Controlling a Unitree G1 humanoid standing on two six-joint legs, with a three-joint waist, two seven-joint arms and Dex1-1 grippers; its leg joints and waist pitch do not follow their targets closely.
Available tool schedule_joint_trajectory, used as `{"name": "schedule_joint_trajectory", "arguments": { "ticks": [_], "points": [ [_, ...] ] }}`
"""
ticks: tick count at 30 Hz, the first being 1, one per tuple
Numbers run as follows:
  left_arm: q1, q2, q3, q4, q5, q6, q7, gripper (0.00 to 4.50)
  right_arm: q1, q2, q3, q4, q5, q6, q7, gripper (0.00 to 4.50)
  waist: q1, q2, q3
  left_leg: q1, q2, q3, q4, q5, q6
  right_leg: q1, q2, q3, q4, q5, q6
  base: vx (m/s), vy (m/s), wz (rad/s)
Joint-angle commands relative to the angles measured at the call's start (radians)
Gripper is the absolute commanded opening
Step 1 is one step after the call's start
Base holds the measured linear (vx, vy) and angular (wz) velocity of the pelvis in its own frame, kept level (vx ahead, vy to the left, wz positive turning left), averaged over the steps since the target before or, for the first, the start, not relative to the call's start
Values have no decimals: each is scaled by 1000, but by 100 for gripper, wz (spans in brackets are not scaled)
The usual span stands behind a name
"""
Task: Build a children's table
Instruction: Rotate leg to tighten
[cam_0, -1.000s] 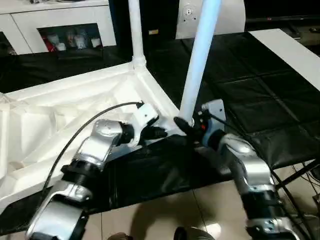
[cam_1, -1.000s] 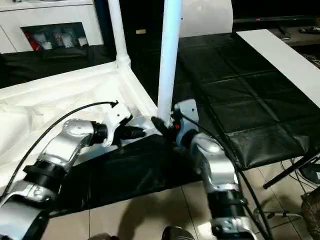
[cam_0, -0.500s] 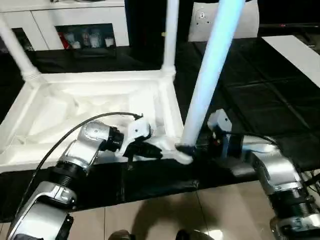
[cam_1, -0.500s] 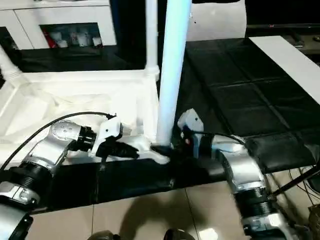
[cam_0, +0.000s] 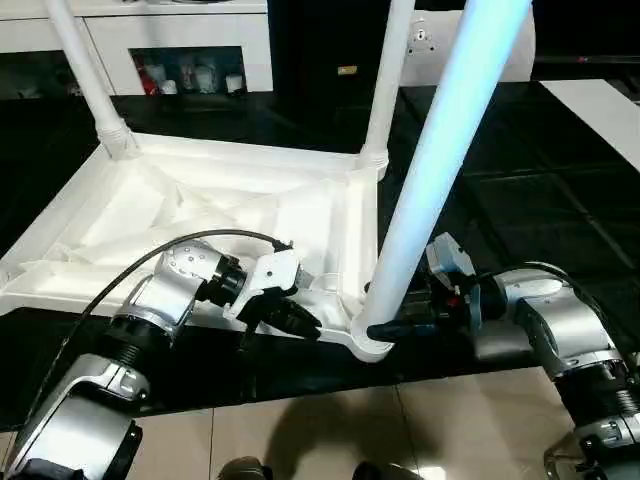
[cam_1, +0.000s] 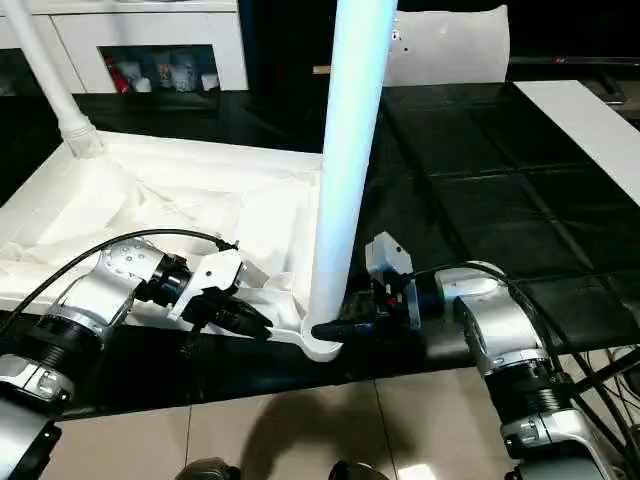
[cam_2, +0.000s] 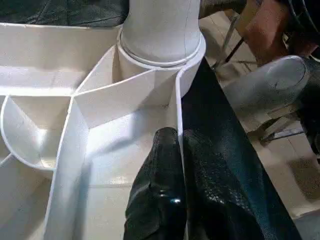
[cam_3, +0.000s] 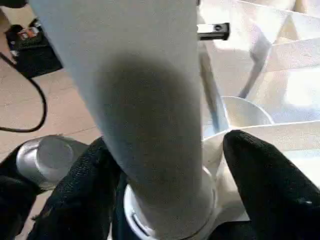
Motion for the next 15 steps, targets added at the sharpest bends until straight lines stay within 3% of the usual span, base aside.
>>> {"name": "schedule_joint_trajectory", "arguments": {
  "ticks": [1,9,15],
  "points": [
    [-13,-1,-43,-1,14,-18,-58,0,-21,-11,12,5,14,-5,21,304,-3,-15,-84,-5,71,-19,-58,64,143,75,-101,83,-62,-202,-125,0,0,0],
    [-22,3,-40,28,14,-40,-61,0,-30,-8,34,24,19,-13,79,226,4,-13,-83,-4,73,-20,-59,62,140,73,-101,82,-63,-208,-119,0,0,0],
    [-27,-2,-38,39,14,-46,-58,0,-28,-9,38,19,24,-6,89,205,4,-12,-82,-3,73,-20,-60,65,140,72,-101,82,-63,-202,-123,0,0,0]
  ]
}}
